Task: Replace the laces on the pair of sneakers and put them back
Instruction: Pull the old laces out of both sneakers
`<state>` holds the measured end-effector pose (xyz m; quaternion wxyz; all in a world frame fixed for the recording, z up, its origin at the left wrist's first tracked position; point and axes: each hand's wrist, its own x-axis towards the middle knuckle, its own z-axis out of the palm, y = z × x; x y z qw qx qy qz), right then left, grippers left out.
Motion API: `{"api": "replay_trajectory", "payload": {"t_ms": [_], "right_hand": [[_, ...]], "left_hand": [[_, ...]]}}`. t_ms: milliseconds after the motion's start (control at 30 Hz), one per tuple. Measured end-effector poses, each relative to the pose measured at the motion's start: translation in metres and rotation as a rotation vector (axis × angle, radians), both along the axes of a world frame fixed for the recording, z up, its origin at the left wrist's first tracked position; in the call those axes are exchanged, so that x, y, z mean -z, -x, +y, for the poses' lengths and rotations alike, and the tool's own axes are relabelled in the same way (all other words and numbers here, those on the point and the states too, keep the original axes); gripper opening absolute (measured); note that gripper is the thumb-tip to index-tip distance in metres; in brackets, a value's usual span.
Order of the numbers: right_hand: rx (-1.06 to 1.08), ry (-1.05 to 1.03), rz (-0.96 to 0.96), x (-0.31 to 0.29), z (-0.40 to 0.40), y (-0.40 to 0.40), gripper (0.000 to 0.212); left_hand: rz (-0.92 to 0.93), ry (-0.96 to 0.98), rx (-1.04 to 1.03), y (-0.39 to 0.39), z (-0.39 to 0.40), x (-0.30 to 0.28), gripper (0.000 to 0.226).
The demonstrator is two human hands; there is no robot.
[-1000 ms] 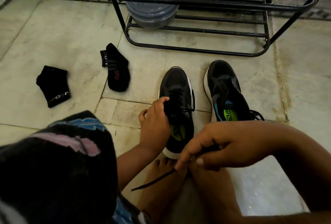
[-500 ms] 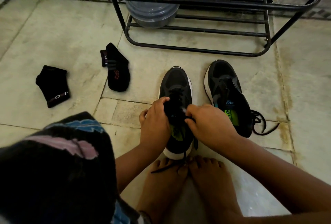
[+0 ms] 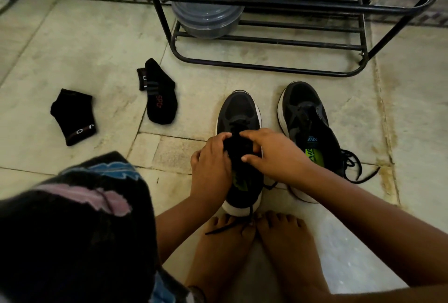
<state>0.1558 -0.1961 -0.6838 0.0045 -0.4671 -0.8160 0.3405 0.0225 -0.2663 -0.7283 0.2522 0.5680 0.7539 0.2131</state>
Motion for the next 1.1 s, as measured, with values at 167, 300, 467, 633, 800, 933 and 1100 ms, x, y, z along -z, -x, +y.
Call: {"api": "replay_trajectory", "payload": {"t_ms": [167,300,467,633,800,933,1100], "right_hand": [[-0.051,-0.062,-0.034,0.007,-0.007,0.002,0.046],[0.002,0.021,0.044,0.009,-0.005,0.0,0.031],[0.158,0.478,0.356,-0.002,0.003,-0.007,0.015],[0.298,0.519,0.469,-0.013,0.011,-0.016,0.029],[0.48,0.494,0.68,-0.036,0.024,-0.032,0.033],[0.608,0.456,0.883,-0.048,0.027,-0.038,0.028],[0.707,0.371,0.995,-0.046,0.025,-0.038,0.022]], "left_hand": [[-0.013,-0.042,-0.028,0.002,0.001,0.008,0.042],[-0.021,-0.07,0.0,0.003,0.0,0.01,0.045],[-0.038,-0.139,0.002,0.008,-0.003,0.015,0.041],[-0.051,-0.156,-0.018,0.008,-0.002,0.017,0.041],[-0.07,-0.168,-0.021,0.01,-0.003,0.018,0.038],[-0.073,-0.184,-0.009,0.01,-0.002,0.019,0.038],[-0.069,-0.187,-0.003,0.012,-0.003,0.021,0.037]]}}
